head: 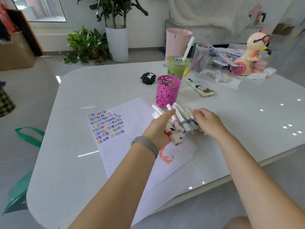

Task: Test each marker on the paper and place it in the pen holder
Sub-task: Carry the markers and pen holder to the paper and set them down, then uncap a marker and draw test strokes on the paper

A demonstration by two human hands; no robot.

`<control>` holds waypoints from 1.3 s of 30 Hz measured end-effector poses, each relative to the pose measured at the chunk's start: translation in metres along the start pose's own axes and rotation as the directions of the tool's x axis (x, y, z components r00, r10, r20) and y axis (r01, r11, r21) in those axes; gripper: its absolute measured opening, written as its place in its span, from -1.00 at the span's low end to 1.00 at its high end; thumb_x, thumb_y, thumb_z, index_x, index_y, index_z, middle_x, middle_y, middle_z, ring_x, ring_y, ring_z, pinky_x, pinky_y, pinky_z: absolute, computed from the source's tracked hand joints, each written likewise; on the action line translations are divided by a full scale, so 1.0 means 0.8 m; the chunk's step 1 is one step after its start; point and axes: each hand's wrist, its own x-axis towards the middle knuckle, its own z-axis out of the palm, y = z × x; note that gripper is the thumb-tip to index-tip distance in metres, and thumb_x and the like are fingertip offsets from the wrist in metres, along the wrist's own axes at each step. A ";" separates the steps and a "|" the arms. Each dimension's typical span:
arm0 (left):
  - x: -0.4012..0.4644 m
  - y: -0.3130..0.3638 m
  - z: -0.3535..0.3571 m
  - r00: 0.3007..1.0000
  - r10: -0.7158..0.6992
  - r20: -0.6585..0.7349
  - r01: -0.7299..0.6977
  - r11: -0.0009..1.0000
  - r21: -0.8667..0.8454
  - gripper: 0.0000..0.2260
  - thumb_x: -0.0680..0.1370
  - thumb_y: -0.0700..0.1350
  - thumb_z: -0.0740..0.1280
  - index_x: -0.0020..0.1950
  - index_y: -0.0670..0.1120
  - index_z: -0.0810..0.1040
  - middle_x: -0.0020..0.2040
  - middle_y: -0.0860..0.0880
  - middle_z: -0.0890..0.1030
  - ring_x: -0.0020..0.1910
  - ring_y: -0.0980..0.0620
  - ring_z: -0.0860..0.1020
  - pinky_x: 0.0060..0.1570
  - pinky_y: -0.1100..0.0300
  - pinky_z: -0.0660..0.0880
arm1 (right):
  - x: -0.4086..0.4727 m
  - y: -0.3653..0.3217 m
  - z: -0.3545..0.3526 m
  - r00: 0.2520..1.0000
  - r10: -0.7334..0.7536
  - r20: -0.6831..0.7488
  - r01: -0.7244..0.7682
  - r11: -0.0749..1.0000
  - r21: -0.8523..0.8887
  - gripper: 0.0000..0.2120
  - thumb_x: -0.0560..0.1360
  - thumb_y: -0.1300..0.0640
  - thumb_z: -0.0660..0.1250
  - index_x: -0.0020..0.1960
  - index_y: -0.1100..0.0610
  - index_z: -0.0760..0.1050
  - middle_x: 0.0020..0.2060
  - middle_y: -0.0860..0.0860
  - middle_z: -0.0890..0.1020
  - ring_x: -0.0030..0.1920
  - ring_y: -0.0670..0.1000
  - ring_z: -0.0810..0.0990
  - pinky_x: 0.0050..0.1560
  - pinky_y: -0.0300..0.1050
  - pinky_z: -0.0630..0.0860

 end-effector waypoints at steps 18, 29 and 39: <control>-0.034 0.023 -0.070 0.946 0.293 -0.141 -0.032 0.514 0.857 -0.69 0.57 -0.25 0.15 0.30 -0.16 0.44 0.13 -0.14 0.56 0.15 -0.11 0.55 0.21 0.01 0.47 | -0.023 -0.043 0.038 0.829 -0.560 -0.017 0.551 0.821 -0.151 -0.58 0.46 -0.09 0.29 0.27 0.05 0.50 0.19 -0.02 0.59 0.26 0.06 0.42 0.24 -0.08 0.31; -0.103 -0.009 -0.099 0.959 0.282 -0.020 0.123 -0.353 0.927 -0.52 0.55 0.04 0.27 0.43 -0.03 0.27 0.40 0.04 0.30 0.35 -0.03 0.25 0.25 0.00 0.39 | -0.025 -0.035 0.082 0.734 -0.621 0.276 0.668 0.589 -0.455 -0.70 0.53 0.22 0.22 0.21 0.04 0.55 0.30 -0.05 0.54 0.30 0.06 0.44 0.30 -0.02 0.33; -0.109 -0.006 -0.097 0.951 0.310 -0.002 0.120 -0.359 0.926 -0.50 0.47 0.10 0.35 0.36 -0.06 0.38 0.28 -0.04 0.42 0.29 -0.07 0.32 0.16 -0.01 0.44 | -0.041 -0.058 0.072 0.943 -0.312 0.113 0.292 0.622 -0.727 -0.64 0.56 0.07 0.27 0.34 -0.01 0.38 0.29 0.02 0.49 0.31 0.17 0.30 0.23 0.09 0.22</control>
